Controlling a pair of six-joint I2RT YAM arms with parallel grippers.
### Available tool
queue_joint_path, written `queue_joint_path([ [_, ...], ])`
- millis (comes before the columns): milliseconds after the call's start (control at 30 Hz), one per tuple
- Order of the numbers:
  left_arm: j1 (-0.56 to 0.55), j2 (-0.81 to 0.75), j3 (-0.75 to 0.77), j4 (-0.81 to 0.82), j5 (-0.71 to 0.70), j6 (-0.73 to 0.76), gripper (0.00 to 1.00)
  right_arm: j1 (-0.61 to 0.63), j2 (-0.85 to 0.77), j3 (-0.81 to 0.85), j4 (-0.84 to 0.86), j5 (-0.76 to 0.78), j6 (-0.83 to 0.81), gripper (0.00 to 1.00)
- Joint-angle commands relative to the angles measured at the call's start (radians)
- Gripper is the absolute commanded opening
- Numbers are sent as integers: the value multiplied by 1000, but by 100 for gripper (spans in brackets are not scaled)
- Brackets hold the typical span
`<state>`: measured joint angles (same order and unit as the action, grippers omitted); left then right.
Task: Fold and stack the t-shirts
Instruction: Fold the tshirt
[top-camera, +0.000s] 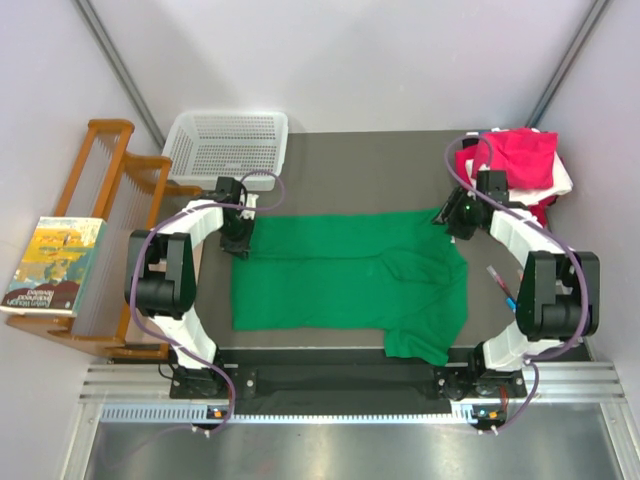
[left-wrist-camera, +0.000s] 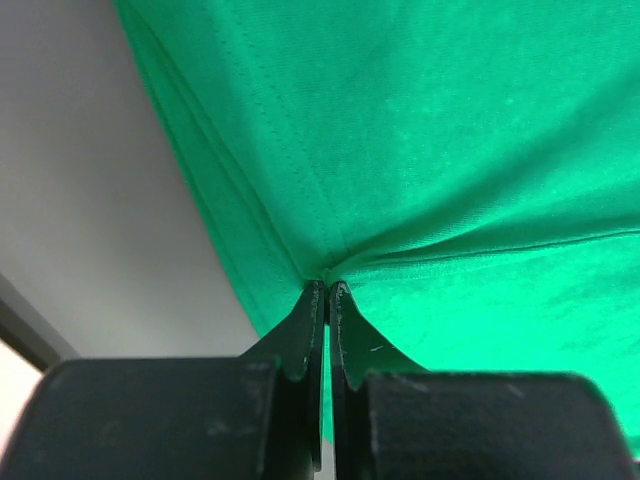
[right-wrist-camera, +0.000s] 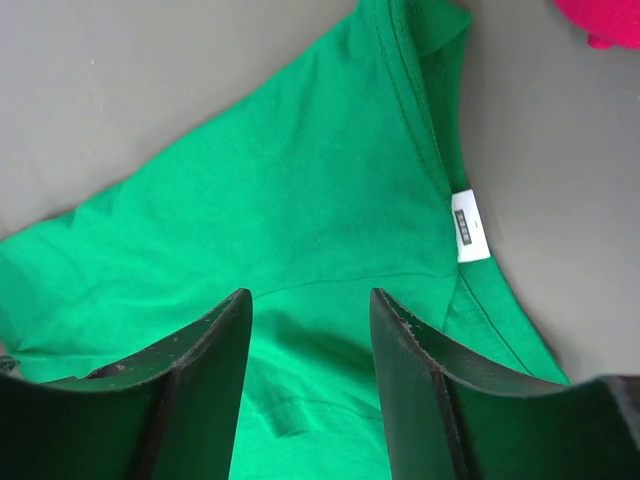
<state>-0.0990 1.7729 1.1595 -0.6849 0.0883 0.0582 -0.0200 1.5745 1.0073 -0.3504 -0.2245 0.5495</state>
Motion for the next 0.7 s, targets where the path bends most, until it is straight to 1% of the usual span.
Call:
queue_joint_path([
  [0,12,-26,-7,31,-74,32,0,0,-70,-6,-25,14,-28,50],
  [167,21,-30,-29,42,-56,37,0,2,-183,-101,-48,27,-28,48],
  [333,21,-23,-11,31,-22,29,0,2,-284,-213,-79,74,-4,48],
  [500,21,-21,3,24,-18,29,0,2,-304,-271,-99,123,6,47],
  [667,21,-29,2,18,-16,34,0,2,-266,-280,-122,169,24,46],
])
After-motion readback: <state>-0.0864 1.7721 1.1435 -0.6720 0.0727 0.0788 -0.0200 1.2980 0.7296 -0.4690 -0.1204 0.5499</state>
